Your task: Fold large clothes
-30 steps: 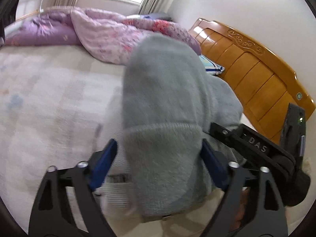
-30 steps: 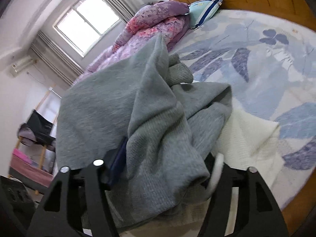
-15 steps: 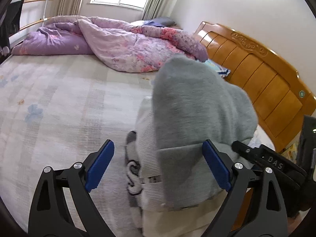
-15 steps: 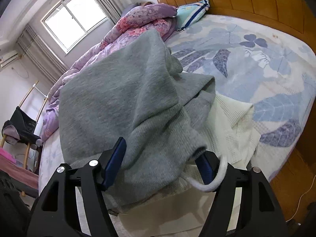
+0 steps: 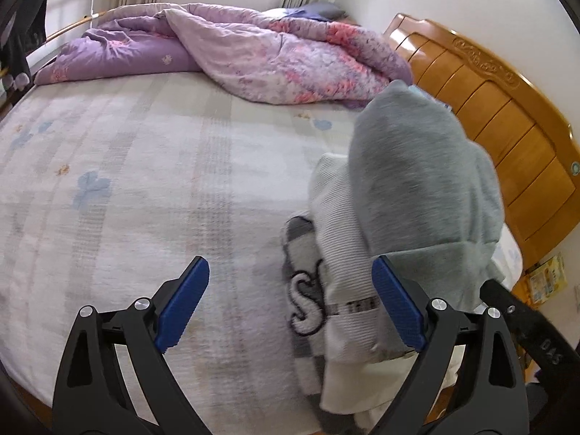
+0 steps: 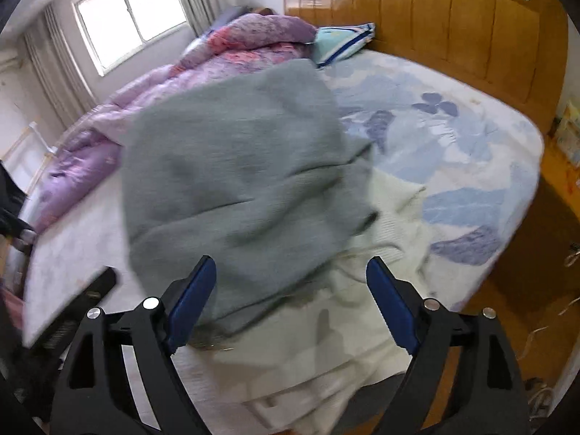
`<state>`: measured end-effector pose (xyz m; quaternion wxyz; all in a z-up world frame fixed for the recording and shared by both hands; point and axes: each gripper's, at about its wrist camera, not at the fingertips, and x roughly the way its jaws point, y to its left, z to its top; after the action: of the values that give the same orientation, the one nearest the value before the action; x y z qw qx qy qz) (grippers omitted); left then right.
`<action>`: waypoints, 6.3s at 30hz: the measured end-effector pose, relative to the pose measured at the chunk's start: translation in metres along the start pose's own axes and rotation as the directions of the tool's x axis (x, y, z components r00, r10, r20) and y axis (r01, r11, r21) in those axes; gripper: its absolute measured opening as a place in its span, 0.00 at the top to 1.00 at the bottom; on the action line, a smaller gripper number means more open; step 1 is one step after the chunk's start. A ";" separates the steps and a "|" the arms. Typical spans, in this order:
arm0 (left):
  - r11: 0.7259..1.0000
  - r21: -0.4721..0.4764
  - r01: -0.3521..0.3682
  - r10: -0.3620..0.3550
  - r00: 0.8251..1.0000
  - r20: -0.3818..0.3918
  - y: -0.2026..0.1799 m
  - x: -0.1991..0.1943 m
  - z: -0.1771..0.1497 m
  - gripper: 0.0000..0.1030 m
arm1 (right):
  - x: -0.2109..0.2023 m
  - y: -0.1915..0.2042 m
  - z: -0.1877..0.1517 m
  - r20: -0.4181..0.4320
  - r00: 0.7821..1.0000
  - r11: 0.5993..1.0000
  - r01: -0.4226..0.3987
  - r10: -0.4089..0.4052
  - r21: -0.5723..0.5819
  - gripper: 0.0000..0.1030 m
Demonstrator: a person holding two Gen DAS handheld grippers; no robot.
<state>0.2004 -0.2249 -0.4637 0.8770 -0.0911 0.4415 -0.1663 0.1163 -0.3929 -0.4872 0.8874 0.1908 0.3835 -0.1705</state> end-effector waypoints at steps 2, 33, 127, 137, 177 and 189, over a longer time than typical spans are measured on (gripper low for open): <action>1.000 -0.001 -0.004 0.004 1.000 0.000 0.005 -0.004 -0.001 0.11 | 0.000 0.015 -0.003 0.010 1.000 1.000 -0.018 0.018 -0.024 0.21; 0.990 0.091 -0.110 0.110 0.994 -0.003 0.171 -0.082 -0.007 0.11 | -0.034 0.206 -0.086 0.010 1.000 0.995 0.031 -0.030 -0.100 0.16; 0.946 0.055 -0.318 0.267 0.866 0.423 0.094 -0.600 0.152 0.05 | -0.457 0.325 0.055 0.198 0.924 0.891 -0.233 0.328 -0.389 0.13; 0.950 0.065 -0.305 0.250 0.869 0.427 0.100 -0.601 0.163 0.05 | -0.457 0.332 0.058 0.210 0.925 0.897 -0.220 0.317 -0.383 0.12; 0.955 0.052 -0.291 0.245 0.880 0.407 0.105 -0.593 0.170 0.05 | -0.453 0.329 0.072 0.191 0.929 0.894 -0.224 0.315 -0.387 0.12; 0.956 0.049 -0.290 0.247 0.881 0.404 0.106 -0.592 0.167 0.05 | -0.454 0.324 0.074 0.193 0.930 0.894 -0.218 0.312 -0.391 0.12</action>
<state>0.0287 0.0956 0.0435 0.9658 -0.0129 0.2550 -0.0451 0.0133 -0.0750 -0.0339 0.9634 0.0512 0.2632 0.0040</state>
